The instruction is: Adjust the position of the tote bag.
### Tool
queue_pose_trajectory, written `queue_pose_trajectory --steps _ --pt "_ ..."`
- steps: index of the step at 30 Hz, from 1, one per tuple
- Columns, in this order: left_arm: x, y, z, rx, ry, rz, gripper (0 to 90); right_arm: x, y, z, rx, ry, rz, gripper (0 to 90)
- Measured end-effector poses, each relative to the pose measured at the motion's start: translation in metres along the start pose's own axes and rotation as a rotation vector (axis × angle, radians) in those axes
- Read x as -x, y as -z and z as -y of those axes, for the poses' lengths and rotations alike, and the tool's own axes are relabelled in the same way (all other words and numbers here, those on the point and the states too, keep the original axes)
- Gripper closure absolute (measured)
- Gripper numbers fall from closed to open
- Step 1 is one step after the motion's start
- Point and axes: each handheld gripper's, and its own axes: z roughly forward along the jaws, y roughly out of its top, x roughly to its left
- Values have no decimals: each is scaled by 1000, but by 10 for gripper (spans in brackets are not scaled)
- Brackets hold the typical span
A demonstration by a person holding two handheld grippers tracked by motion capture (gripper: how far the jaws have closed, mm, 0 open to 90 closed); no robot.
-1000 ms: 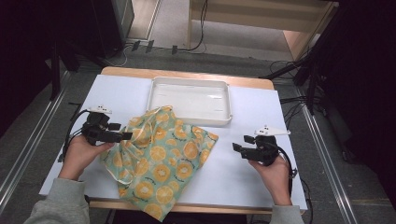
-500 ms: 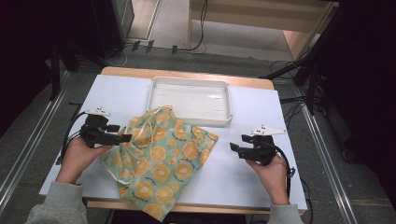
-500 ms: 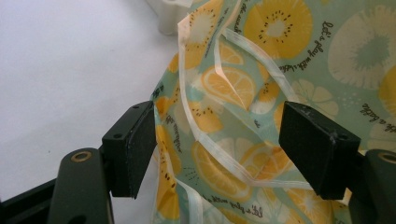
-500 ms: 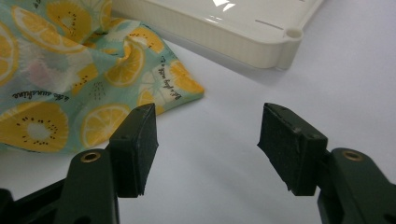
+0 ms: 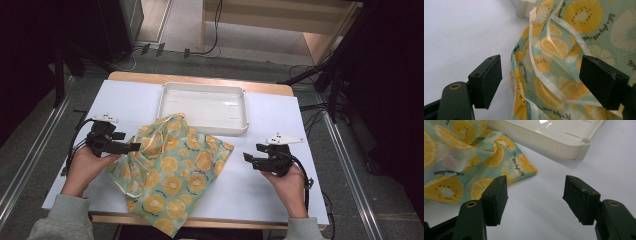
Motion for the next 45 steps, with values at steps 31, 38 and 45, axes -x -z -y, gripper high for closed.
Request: queue_pose_trajectory --steps 31,38,45 --pt "-17 -39 -3 -35 17 21 180 -2 3 4 12 1 18 378" --pt "-10 -48 3 -43 -42 3 220 -2 3 4 24 -3 21 378" --pt "-10 -51 8 -19 6 -4 280 2 3 4 21 -7 30 379"
